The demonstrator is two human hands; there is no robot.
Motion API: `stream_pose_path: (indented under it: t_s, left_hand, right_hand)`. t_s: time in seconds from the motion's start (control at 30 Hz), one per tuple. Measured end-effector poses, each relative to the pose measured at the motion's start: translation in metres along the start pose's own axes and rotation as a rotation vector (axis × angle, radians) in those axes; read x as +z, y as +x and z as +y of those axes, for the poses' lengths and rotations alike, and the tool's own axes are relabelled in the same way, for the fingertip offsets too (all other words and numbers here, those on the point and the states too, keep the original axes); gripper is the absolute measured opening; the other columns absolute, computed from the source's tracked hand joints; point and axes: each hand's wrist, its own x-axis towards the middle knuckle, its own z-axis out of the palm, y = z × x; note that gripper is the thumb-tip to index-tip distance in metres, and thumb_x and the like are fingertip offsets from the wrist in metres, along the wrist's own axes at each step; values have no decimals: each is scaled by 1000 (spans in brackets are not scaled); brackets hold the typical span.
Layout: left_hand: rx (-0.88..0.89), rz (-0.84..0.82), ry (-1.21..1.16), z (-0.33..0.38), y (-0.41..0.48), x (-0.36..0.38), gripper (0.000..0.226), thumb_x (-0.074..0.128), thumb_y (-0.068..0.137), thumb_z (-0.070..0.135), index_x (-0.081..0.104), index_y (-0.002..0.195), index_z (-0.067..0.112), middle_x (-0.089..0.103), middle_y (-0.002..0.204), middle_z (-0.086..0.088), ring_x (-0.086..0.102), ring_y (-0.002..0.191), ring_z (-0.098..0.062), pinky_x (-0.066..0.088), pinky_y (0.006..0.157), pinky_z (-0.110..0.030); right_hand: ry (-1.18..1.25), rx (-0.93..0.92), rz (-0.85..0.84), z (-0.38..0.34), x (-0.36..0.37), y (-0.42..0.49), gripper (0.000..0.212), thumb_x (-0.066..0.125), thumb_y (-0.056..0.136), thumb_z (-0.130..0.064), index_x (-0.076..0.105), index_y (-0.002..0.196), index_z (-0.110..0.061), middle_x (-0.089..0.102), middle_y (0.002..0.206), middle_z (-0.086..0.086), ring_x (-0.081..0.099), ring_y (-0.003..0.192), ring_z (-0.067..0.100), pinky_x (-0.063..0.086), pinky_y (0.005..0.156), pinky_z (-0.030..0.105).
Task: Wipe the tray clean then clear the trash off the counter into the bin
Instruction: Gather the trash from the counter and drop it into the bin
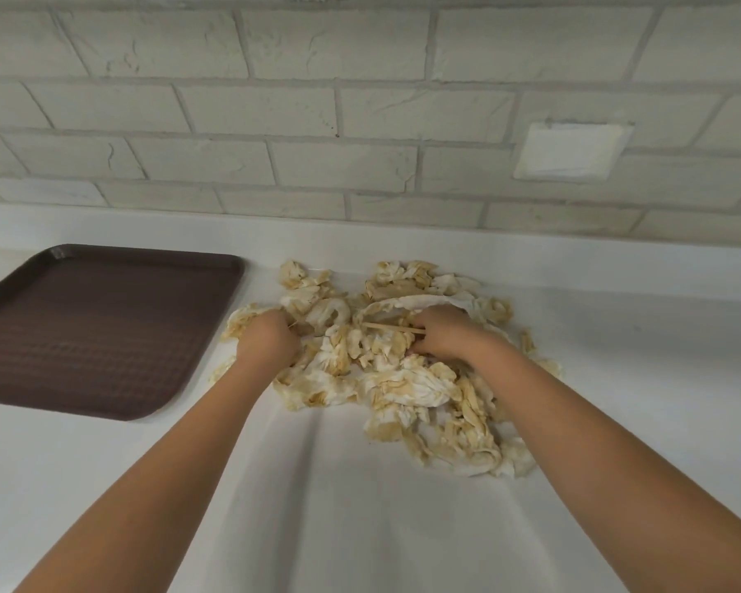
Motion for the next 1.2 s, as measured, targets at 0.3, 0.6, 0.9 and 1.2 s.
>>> stream_pose_path:
  t_s: [0.3, 0.6, 0.9, 1.2]
  left_hand:
    - [189, 308, -66, 24, -41, -17, 25, 39, 97, 20, 57, 105, 4, 51, 60, -2, 49, 55, -23, 34, 48, -28]
    - [405, 15, 88, 75, -81, 13, 56, 45, 90, 56, 39, 139, 28, 70, 94, -2, 66, 85, -19, 46, 60, -25]
    - [485, -247, 109, 60, -99, 37, 42, 46, 91, 48, 53, 129, 32, 65, 115, 4, 60, 101, -15, 49, 80, -27]
    - [288, 98, -262, 35, -54, -10, 30, 39, 99, 30, 63, 95, 12, 61, 75, 2, 59, 71, -21, 42, 57, -28]
  right_hand:
    - [147, 4, -57, 29, -45, -40, 18, 61, 89, -25, 69, 102, -15, 68, 103, 5, 60, 85, 19, 46, 76, 31]
    - [270, 98, 127, 42, -79, -63, 21, 47, 87, -6, 67, 94, -5, 66, 108, 10, 62, 93, 27, 49, 73, 31]
    - [839, 86, 439, 38, -68, -76, 22, 78, 74, -29, 63, 71, -14, 62, 70, -5, 50, 55, 4, 39, 57, 22]
    - [1331, -84, 738, 10, -49, -42, 35, 62, 82, 4, 40, 61, -14, 73, 93, 9, 62, 59, -4, 40, 52, 7]
